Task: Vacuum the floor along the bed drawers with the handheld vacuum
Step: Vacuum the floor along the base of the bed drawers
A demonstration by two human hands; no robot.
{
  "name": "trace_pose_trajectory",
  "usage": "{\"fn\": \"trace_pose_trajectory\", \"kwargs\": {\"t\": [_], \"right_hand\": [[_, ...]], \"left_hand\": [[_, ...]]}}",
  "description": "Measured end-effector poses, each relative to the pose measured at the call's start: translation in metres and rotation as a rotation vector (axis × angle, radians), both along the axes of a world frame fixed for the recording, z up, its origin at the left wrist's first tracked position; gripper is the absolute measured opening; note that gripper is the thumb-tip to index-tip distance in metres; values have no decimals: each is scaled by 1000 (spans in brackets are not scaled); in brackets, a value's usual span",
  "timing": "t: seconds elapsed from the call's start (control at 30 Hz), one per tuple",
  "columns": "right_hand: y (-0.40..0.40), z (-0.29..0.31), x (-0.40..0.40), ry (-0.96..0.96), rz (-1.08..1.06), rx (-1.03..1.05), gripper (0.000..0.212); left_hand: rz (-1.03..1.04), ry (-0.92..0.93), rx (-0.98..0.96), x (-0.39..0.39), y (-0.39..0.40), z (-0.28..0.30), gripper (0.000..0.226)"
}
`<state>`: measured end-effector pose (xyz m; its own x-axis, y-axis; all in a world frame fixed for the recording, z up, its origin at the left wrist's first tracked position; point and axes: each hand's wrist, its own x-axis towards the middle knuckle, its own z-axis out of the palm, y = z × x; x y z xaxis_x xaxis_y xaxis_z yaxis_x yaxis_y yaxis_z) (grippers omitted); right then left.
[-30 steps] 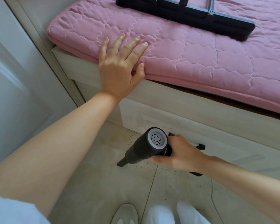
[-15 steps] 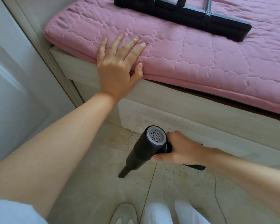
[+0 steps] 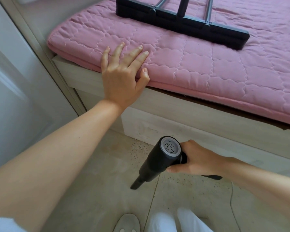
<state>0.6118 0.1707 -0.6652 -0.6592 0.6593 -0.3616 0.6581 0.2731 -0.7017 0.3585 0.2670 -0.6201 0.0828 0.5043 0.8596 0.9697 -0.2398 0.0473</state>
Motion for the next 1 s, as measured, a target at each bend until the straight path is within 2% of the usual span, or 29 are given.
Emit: {"fn": "trace_pose_trajectory", "kwargs": {"t": [0.23,0.4,0.73,0.87,1.0], "right_hand": [[0,3,9,8,-39,36,40],[-1,4,15,-16,6,-18,32],[-8,-7,5,58,-126,44,41],[-9,-8,4,50,-104,29,50],[-8,-10,1,47,-105,24,48]], "left_hand": [[-47,41,-8,23,-2,7,42],[-51,37,-8,30,0,4,44],[-45,47,15,26,2,-5,42],[-42,47,23,26,2,-6,42],[-44,58,38,25,2,-7,43]]}}
